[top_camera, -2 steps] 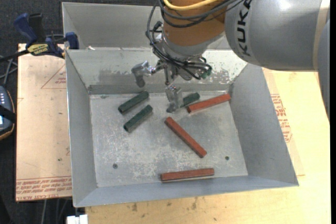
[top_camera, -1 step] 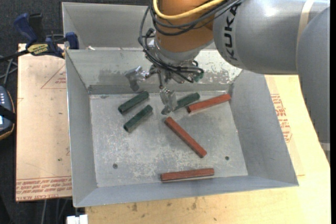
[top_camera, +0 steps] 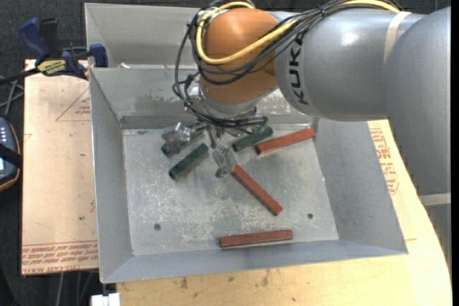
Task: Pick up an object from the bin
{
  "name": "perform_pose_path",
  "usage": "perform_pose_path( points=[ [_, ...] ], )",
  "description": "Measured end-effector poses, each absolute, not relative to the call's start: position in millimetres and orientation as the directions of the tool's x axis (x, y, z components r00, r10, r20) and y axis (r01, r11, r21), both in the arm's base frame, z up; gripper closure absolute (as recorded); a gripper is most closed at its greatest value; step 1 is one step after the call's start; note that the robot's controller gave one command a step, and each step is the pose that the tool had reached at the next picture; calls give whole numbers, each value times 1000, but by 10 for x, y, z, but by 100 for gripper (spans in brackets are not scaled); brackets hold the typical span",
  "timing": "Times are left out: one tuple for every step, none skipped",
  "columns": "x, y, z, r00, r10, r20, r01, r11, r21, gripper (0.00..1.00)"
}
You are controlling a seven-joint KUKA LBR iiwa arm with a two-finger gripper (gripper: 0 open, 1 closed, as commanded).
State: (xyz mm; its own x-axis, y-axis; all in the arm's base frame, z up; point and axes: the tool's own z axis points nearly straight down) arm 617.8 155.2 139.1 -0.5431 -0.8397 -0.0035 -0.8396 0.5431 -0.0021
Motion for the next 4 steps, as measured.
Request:
perform_pose_path(
  points=[
    [6400, 1754, 730, -239, -971, -4, -971, 239, -2, 100],
    [6400, 1754, 728, -239, -971, -4, -971, 239, -2, 100],
    [6308, 1879, 2550, -240, -971, -6, -971, 240, -4, 100],
    [6303, 1878, 2537, -241, -971, -5, -971, 241, -1, 0]
  ],
)
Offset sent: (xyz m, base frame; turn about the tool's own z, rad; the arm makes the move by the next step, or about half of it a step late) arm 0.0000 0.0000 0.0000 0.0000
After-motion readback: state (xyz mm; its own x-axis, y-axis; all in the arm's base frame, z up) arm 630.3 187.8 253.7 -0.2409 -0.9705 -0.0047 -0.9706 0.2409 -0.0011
